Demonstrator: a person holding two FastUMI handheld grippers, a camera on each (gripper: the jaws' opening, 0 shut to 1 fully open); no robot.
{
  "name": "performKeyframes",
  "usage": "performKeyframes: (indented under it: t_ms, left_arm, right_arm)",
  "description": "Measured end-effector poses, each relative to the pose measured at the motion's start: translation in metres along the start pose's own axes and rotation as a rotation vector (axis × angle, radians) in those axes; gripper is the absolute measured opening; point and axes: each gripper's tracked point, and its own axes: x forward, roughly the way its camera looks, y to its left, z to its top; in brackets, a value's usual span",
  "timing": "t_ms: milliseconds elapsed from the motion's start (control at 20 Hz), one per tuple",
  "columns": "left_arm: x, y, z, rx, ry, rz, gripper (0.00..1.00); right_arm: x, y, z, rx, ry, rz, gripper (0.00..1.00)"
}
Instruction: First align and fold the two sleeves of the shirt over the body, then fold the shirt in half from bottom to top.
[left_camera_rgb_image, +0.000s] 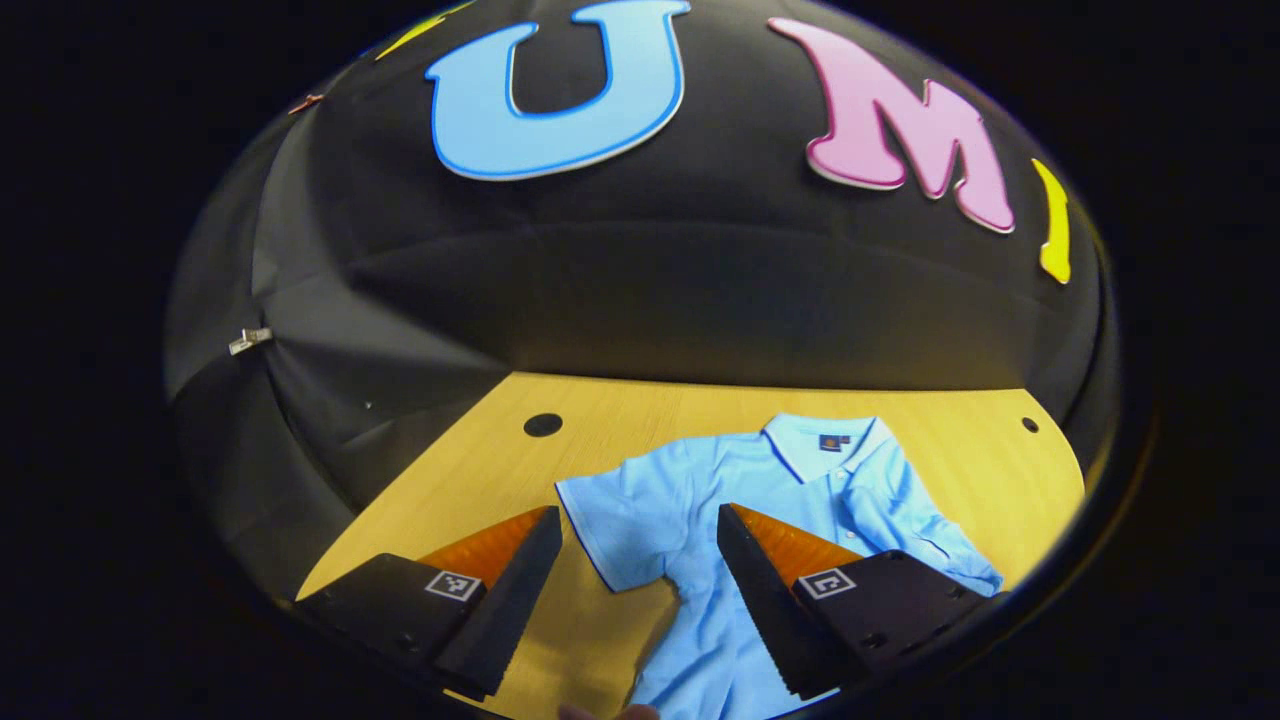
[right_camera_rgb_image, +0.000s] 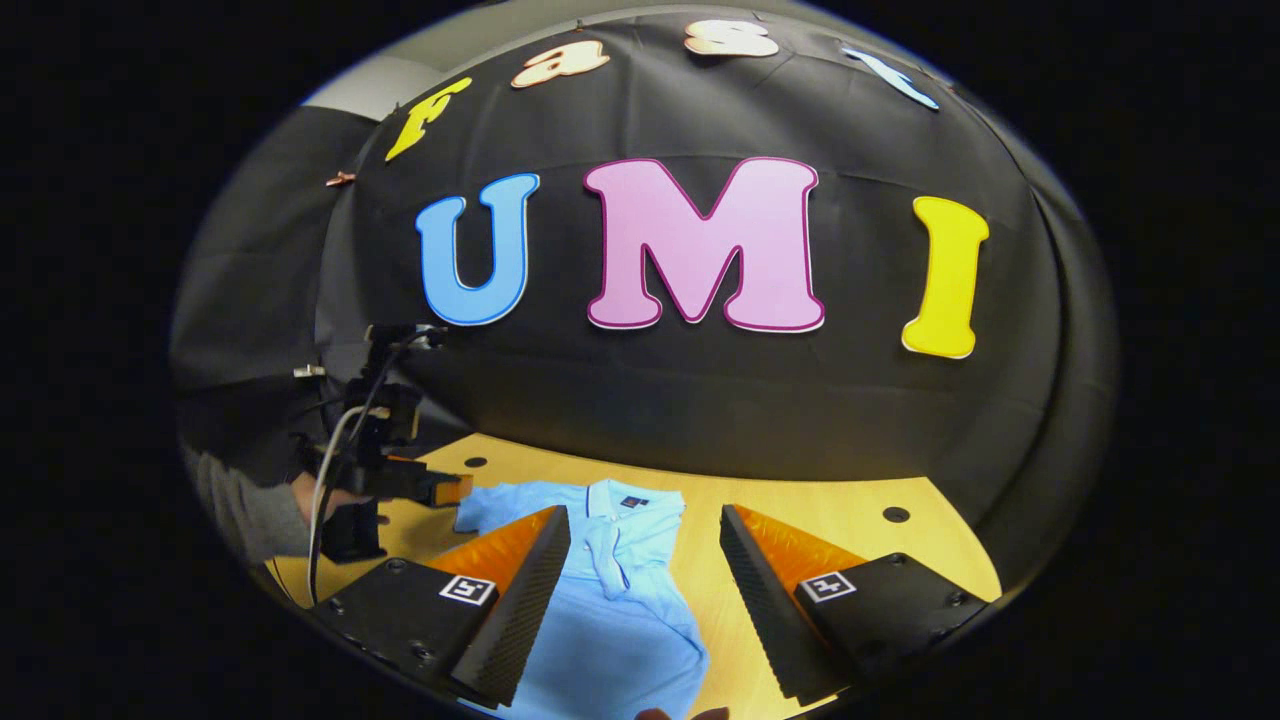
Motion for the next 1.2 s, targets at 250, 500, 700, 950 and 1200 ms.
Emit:
performKeyframes:
  t_ms: [250,500,700,950,1200]
  left_arm:
    - [0.065,0.020,-0.026,0.006,0.117,0.073,0.99]
    - [0.098,0.034,-0.057,-0.016,0.218,0.103,0.99]
    - [0.111,0.035,-0.062,0.012,0.230,0.105,1.00]
    - [0.112,0.019,-0.066,-0.058,0.241,0.028,0.85]
    - [0.111,0.011,-0.068,-0.069,0.252,0.007,0.21]
  right_arm:
    - [-0.017,-0.021,-0.012,0.003,0.044,-0.037,0.94]
    - [-0.033,-0.036,-0.021,0.008,0.075,-0.075,0.94]
    - [-0.040,-0.042,-0.027,0.022,0.096,-0.093,0.94]
    - [-0.043,-0.043,-0.034,0.052,0.122,-0.106,0.94]
    - [-0.048,-0.043,-0.036,0.046,0.131,-0.108,0.94]
